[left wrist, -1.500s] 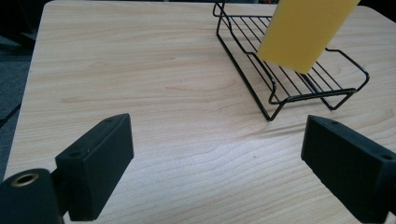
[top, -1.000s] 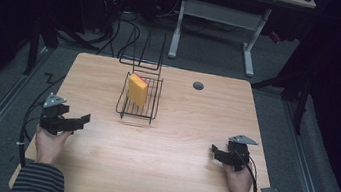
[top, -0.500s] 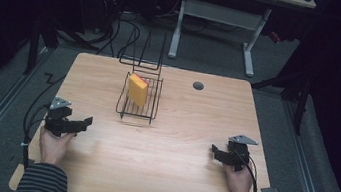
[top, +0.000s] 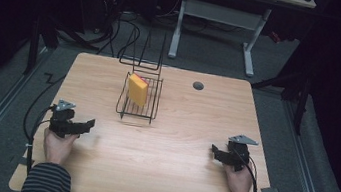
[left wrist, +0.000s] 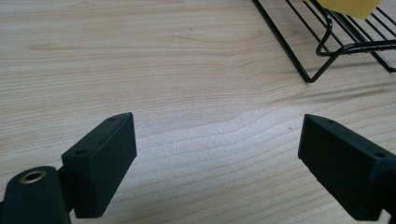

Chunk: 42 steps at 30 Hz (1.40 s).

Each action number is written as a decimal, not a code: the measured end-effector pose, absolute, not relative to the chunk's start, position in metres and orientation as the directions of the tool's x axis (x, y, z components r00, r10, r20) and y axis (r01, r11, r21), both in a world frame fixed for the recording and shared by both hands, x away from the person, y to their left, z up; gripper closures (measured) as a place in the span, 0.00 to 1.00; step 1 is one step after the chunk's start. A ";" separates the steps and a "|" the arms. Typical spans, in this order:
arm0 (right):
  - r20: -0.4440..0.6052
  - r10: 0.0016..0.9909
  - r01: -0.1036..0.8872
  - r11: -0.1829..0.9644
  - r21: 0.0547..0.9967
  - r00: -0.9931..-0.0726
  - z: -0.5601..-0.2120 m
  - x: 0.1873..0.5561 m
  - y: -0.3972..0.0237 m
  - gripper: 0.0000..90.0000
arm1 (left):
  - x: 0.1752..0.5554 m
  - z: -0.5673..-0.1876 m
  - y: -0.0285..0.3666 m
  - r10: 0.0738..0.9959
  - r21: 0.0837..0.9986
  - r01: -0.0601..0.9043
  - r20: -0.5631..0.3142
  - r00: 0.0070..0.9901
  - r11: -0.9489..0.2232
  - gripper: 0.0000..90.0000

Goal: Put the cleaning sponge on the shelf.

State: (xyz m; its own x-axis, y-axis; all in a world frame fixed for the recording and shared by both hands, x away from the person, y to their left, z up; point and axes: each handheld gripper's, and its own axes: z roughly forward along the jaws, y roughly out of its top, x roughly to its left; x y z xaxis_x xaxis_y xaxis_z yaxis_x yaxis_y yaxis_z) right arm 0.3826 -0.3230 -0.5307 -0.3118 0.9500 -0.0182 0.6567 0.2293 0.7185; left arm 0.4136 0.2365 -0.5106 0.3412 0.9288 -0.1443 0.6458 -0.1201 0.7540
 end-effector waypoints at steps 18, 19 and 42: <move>-0.018 0.950 0.657 0.229 0.718 -0.312 -0.531 0.383 -0.323 0.29 | 0.425 -0.531 0.226 0.942 0.725 0.665 -0.069 0.327 -0.178 0.14; -0.018 0.950 0.657 0.229 0.718 -0.312 -0.531 0.383 -0.323 0.29 | 0.426 -0.532 0.226 0.942 0.723 0.668 -0.069 0.327 -0.179 0.14; -0.018 0.950 0.657 0.229 0.718 -0.312 -0.531 0.383 -0.323 0.30 | 0.428 -0.538 0.221 0.946 0.720 0.660 -0.015 0.324 -0.215 0.13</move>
